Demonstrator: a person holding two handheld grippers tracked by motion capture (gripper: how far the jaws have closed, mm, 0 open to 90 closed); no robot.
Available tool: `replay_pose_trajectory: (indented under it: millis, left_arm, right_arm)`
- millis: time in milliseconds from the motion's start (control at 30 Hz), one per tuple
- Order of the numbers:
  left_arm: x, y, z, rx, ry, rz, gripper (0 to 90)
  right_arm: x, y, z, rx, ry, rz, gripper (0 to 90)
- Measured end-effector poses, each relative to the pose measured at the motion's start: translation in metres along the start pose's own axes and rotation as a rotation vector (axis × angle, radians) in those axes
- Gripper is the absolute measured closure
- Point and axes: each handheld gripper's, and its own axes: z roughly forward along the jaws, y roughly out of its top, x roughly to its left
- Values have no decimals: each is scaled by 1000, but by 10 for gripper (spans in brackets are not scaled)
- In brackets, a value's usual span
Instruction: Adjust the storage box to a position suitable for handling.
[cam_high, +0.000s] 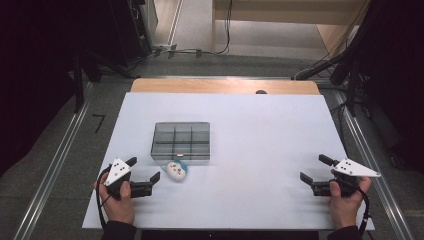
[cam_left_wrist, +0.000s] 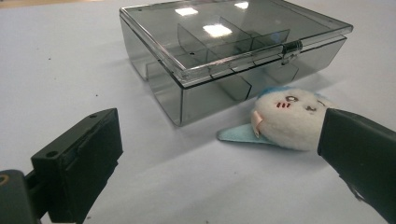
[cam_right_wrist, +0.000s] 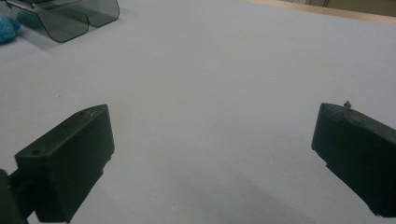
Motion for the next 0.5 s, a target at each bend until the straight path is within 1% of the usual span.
replay_pose_trajectory:
  millis: [100,200,300,367,467,500]
  left_arm:
    - [-1,1,0,1,8,5,0]
    - [-2,3,-2,4,9,18,0]
    - [-2,5,-5,-6,13,24,0]
    - [-1,9,-5,-8,19,7,0]
    - [1,16,-6,-31,18,-28,0]
    - [2,19,-6,-34,20,-31,19]
  right_arm:
    - [1,0,1,8,6,-7,0]
    - [0,0,1,8,9,-6,0]
    - [0,0,2,13,12,-5,0]
    - [1,0,2,14,12,-6,0]
    - [1,0,2,15,13,-7,0]
    - [0,0,2,16,14,-6,0]
